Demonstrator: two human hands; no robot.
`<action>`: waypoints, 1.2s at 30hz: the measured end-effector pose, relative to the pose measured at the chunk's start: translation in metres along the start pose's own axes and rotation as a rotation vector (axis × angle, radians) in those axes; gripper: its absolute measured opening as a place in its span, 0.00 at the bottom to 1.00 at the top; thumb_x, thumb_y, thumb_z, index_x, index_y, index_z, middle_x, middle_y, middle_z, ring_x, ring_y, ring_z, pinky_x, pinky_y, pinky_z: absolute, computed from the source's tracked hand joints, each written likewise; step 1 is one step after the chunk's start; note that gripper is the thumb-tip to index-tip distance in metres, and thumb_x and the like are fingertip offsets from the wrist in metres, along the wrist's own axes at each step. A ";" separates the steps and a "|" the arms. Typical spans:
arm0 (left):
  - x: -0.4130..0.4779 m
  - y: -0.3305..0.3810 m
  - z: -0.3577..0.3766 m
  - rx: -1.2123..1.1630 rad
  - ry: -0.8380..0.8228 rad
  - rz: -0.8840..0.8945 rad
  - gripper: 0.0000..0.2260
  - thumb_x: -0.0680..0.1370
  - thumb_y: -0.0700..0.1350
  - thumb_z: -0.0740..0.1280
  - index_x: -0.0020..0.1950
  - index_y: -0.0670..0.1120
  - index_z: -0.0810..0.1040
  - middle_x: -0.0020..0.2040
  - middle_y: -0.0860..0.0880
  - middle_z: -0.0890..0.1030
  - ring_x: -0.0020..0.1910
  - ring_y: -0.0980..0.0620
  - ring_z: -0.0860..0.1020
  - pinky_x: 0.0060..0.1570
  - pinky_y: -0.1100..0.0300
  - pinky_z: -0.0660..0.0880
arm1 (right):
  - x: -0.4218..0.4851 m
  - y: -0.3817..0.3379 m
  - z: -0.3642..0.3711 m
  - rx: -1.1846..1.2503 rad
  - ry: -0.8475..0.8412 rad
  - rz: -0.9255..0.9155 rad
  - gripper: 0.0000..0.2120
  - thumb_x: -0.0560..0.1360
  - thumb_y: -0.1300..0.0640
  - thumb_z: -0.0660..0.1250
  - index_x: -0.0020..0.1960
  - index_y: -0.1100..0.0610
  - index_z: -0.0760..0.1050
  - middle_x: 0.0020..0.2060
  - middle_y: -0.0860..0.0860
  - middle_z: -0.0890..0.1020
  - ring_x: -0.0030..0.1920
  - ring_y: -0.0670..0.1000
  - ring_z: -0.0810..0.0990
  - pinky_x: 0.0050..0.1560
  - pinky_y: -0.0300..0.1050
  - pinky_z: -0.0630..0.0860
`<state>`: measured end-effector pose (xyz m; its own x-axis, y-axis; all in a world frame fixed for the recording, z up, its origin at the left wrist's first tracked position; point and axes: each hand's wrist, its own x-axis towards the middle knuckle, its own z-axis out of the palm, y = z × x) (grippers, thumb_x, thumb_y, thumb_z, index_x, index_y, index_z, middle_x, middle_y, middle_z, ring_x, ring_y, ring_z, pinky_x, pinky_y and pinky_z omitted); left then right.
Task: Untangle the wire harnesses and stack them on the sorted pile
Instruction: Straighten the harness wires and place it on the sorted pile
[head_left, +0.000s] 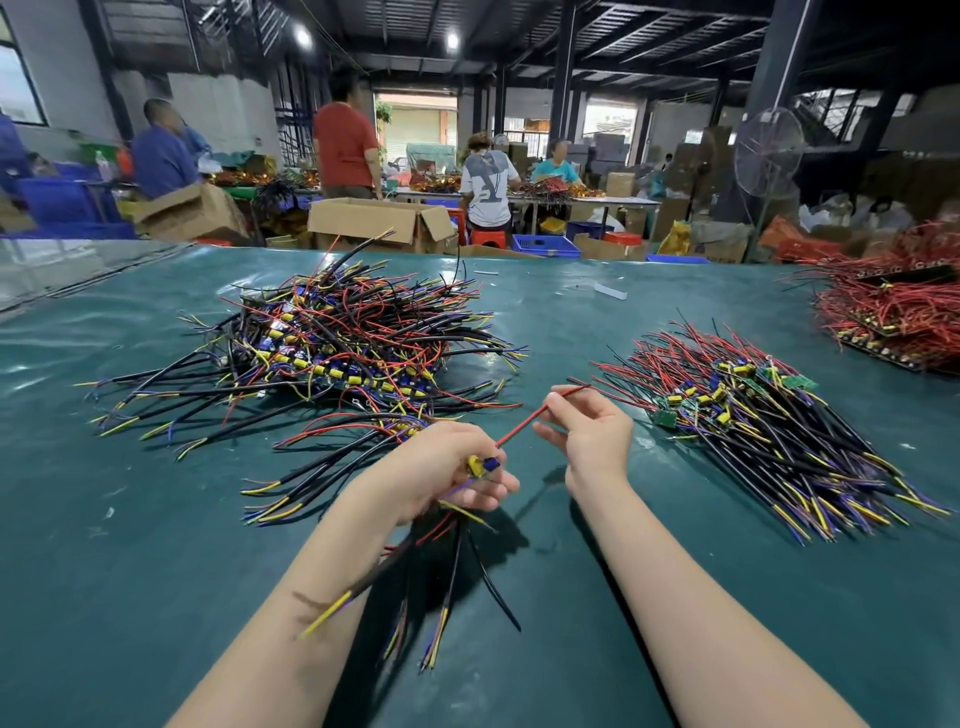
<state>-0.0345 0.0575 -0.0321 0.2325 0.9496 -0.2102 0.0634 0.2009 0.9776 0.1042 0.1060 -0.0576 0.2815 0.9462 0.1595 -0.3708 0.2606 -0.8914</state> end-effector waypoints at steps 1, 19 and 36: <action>0.000 0.000 0.002 0.042 0.003 -0.009 0.09 0.76 0.34 0.56 0.38 0.40 0.71 0.27 0.45 0.81 0.22 0.55 0.77 0.23 0.67 0.73 | 0.001 -0.001 0.000 0.010 0.015 -0.013 0.12 0.74 0.72 0.63 0.36 0.59 0.74 0.21 0.45 0.77 0.23 0.41 0.76 0.25 0.35 0.76; 0.006 -0.004 -0.004 -0.063 0.135 0.068 0.07 0.75 0.29 0.61 0.42 0.36 0.76 0.24 0.43 0.77 0.21 0.50 0.73 0.21 0.66 0.66 | 0.001 -0.010 -0.002 0.217 0.009 0.041 0.11 0.80 0.62 0.57 0.40 0.58 0.73 0.21 0.50 0.78 0.20 0.47 0.76 0.22 0.35 0.74; 0.010 -0.009 -0.005 -0.118 0.401 0.221 0.09 0.74 0.33 0.65 0.34 0.40 0.78 0.25 0.49 0.79 0.23 0.53 0.75 0.24 0.65 0.73 | -0.026 0.011 0.024 0.054 -0.344 0.341 0.09 0.75 0.66 0.62 0.38 0.59 0.76 0.26 0.50 0.80 0.28 0.46 0.79 0.34 0.40 0.79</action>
<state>-0.0377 0.0663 -0.0429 -0.1666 0.9860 0.0019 -0.0612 -0.0123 0.9981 0.0715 0.0887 -0.0620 -0.1692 0.9856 0.0009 -0.4392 -0.0746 -0.8953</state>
